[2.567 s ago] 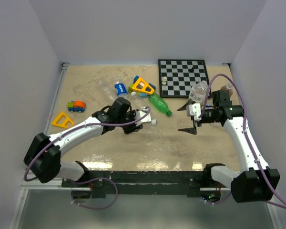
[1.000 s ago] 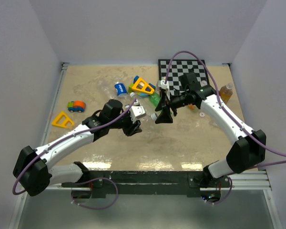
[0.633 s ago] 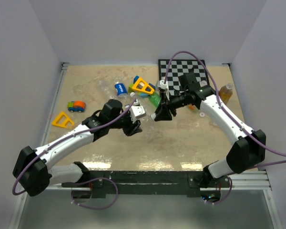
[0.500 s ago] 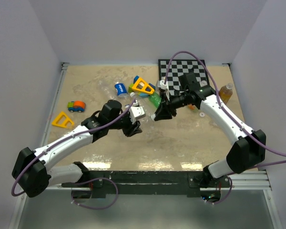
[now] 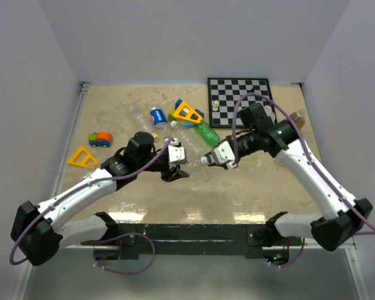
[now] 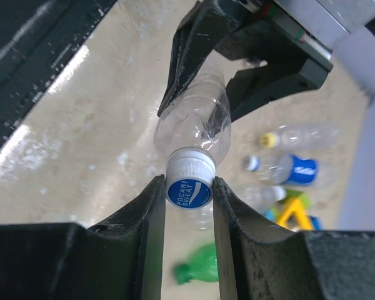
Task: Unscrew the bottle caps
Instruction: Unscrew the bottle cap from the plastic bottle.
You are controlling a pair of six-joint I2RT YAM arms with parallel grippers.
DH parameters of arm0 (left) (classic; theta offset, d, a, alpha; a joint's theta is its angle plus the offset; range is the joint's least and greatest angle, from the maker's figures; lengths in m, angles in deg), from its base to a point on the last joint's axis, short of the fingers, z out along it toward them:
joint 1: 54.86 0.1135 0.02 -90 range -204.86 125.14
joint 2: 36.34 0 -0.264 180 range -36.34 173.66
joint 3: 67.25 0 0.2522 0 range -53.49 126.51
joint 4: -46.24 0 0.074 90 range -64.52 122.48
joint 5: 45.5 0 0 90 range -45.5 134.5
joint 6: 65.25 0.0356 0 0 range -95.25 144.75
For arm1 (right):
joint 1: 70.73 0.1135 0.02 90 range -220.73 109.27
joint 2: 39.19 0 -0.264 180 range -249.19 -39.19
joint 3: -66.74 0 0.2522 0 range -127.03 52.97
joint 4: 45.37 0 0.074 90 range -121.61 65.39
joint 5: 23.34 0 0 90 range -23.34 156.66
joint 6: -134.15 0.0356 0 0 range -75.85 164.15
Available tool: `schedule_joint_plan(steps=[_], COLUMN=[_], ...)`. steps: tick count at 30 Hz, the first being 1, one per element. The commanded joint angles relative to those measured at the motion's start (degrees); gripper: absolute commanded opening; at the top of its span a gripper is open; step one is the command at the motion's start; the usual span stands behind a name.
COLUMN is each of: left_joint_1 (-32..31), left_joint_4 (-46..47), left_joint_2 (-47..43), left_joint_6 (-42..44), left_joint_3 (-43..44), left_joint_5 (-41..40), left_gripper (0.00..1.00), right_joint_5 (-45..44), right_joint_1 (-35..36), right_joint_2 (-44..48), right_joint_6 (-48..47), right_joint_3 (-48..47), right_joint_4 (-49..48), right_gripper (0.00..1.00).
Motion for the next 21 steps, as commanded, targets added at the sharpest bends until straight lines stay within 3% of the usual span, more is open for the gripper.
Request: schedule_joint_plan(steps=[1,5,8,10,15,21], left_joint_1=[0.02,-0.16,-0.16,-0.16,-0.24,-0.33], left_joint_4=[0.24,-1.95,-2.92,-3.1,-2.49,-0.56], left_joint_2=[-1.35,0.06,1.03,1.55,1.64,0.33], left_joint_6=[6.33,7.29,8.17,8.35,8.44,7.82], left_joint_3=[1.73,5.07,6.31,6.4,5.44,2.63], left_joint_5=[9.14,7.57,6.34,5.72,4.05,0.71], left_gripper=[0.0,0.0,0.0,0.0,0.0,0.0], right_joint_5=[-8.94,-4.64,-1.91,-0.94,0.03,-2.34], right_joint_1=[-0.71,-0.71,-0.79,-0.8,-0.8,-2.29], right_joint_2=[3.92,5.32,7.08,8.05,9.28,10.25], right_joint_6=[-18.46,-16.09,-11.44,-5.92,9.81,22.84], right_joint_3=[-2.66,-1.88,-0.21,0.32,0.58,-0.56], right_joint_4=[1.11,0.14,-1.79,-3.72,-8.99,-9.01], right_gripper=[0.0,0.0,0.07,0.16,0.6,0.71])
